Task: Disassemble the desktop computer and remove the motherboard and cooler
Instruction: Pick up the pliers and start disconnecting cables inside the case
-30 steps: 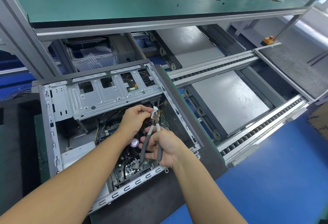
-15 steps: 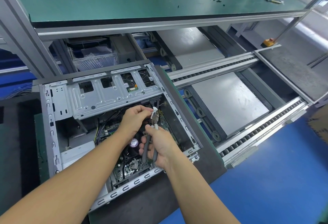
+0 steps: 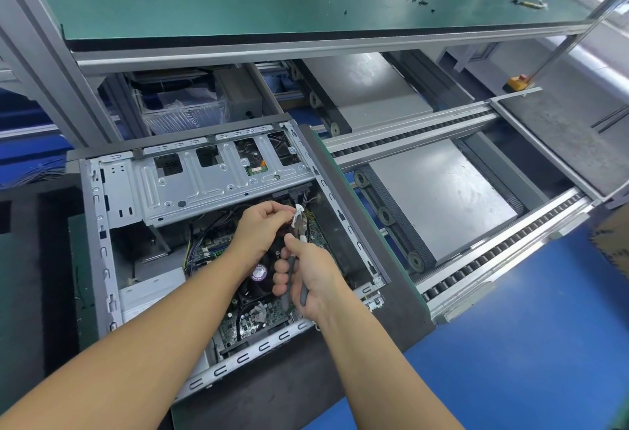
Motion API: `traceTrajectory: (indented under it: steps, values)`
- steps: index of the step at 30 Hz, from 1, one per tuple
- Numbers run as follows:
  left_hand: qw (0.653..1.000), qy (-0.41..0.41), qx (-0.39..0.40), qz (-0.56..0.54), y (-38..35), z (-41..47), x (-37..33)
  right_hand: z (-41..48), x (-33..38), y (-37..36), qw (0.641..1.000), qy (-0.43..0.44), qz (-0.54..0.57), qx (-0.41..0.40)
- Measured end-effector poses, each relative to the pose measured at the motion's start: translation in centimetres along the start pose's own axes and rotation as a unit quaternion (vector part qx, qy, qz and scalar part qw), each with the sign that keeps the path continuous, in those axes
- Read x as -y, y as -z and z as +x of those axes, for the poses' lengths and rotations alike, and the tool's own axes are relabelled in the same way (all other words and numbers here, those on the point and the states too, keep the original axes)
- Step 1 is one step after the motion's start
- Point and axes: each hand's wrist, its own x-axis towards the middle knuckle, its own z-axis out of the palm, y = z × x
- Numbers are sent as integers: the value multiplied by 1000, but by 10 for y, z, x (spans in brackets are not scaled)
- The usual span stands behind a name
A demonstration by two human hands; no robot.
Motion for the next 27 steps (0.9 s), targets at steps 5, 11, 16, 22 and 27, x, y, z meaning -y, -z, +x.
traceTrajectory:
  steps: [5, 11, 16, 22, 27]
  values:
    - [1000, -15, -1, 9, -1, -1, 1, 1, 0, 1, 1000, -3, 13, 14]
    - [998, -41, -5, 51, -1, -3, 1, -2, 2, 2, 999, -11, 24, 21]
    - [996, -51, -8, 71, -2, -4, 1, -5, 5, 2, 999, -15, 37, 26]
    - [990, -79, -14, 117, -1, -6, 3, -10, 4, 1, 999, -5, 40, 36]
    - [981, -103, -21, 162, 1, -9, 3, -15, 1, 5, 995, 1, 79, 59]
